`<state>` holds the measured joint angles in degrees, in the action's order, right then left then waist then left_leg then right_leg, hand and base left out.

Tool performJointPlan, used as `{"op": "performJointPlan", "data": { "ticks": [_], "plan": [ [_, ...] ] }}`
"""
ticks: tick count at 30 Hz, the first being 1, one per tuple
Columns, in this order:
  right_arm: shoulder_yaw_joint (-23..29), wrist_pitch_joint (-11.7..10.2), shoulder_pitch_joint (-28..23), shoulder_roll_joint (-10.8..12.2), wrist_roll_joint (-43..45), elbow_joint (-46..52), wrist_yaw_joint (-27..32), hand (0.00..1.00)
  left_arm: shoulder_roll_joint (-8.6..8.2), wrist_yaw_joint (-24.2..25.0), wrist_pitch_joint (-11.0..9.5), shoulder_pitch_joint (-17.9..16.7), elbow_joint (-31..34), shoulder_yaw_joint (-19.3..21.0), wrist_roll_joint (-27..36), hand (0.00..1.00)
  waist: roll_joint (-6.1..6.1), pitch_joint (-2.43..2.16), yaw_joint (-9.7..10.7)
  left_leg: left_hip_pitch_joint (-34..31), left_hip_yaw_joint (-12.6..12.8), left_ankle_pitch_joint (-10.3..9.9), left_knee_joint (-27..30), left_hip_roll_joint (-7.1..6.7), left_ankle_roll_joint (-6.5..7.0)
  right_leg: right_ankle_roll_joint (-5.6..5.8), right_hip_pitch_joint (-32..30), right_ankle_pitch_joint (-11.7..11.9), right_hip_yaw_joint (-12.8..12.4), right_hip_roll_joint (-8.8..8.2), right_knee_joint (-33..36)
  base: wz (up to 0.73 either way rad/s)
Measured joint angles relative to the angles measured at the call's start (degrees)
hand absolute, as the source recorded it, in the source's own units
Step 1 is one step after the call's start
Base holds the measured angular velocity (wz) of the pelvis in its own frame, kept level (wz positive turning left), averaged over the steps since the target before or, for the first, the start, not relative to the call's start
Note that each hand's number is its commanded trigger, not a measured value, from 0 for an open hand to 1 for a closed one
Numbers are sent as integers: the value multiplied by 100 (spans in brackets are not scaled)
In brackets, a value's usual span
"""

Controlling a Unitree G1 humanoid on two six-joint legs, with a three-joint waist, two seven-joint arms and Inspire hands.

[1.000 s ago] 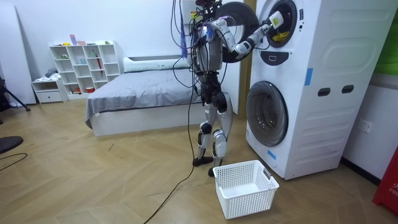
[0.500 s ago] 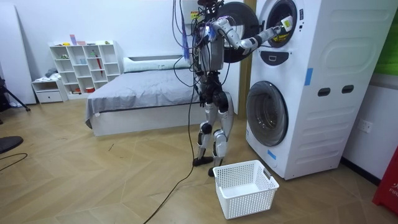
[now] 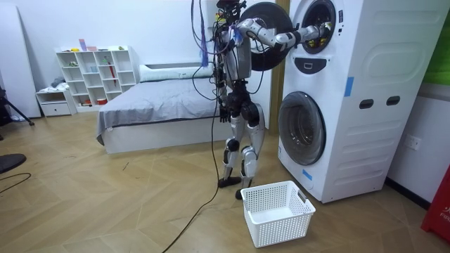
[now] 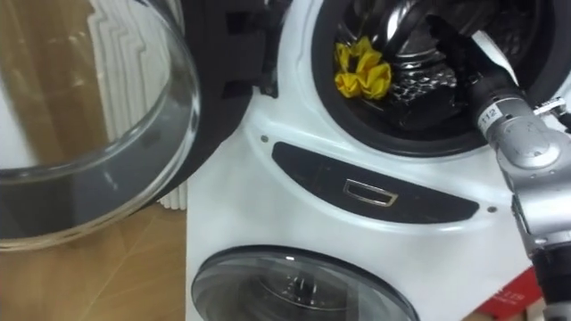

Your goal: Pick clothes from washing machine

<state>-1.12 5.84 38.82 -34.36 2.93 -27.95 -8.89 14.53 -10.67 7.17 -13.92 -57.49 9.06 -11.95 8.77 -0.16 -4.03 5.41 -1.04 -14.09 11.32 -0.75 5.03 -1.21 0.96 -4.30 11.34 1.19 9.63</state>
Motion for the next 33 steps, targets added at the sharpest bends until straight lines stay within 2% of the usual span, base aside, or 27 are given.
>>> {"op": "performJointPlan", "data": {
  "ticks": [6,9,13,19,22,25,32,33],
  "plan": [
    [-15,-1,36,-2,147,-5,-6,0,-2,49,-15,100,-17,24,-4,0,-22,15,-139,31,0,1,22,8,0,1,22,-23,9,-2,-6,0],
    [-106,-5,76,-4,180,8,-2,0,13,123,-16,141,-53,-10,-4,0,-62,43,-148,47,0,2,31,5,0,4,44,-31,1,-2,-9,0],
    [-351,-5,200,-5,426,241,-6,0,35,134,-18,232,-57,-91,2,0,-75,53,-112,13,31,0,-7,1,-5,-10,-13,-70,-12,-3,5,-5],
    [-592,6,218,-13,435,673,-58,0,37,133,-23,397,-57,-202,0,0,-65,45,-264,18,78,25,-58,19,-58,-54,-60,-103,-34,5,9,-6],
    [-676,180,217,-49,519,1031,-136,0,26,133,-21,414,-58,-259,-3,0,-64,43,-267,20,127,29,-77,37,-63,-61,-85,-106,-65,17,10,-7],
    [-737,181,217,-46,674,1384,-247,0,27,133,-21,429,-59,-259,-3,0,-65,44,-272,34,216,29,-76,44,-64,-63,-91,-106,-175,34,8,-12],
    [-898,184,217,-47,1090,1742,-379,1,54,149,-26,454,-57,-362,-1,0,-63,43,-262,33,229,29,-73,43,-64,-64,-97,-106,-195,32,4,-1],
    [-899,184,217,-46,1103,1759,-399,100,55,161,-26,466,-57,-363,2,0,-63,43,-263,32,225,29,-74,44,-64,-64,-97,-105,-193,35,3,0]
  ]
}}
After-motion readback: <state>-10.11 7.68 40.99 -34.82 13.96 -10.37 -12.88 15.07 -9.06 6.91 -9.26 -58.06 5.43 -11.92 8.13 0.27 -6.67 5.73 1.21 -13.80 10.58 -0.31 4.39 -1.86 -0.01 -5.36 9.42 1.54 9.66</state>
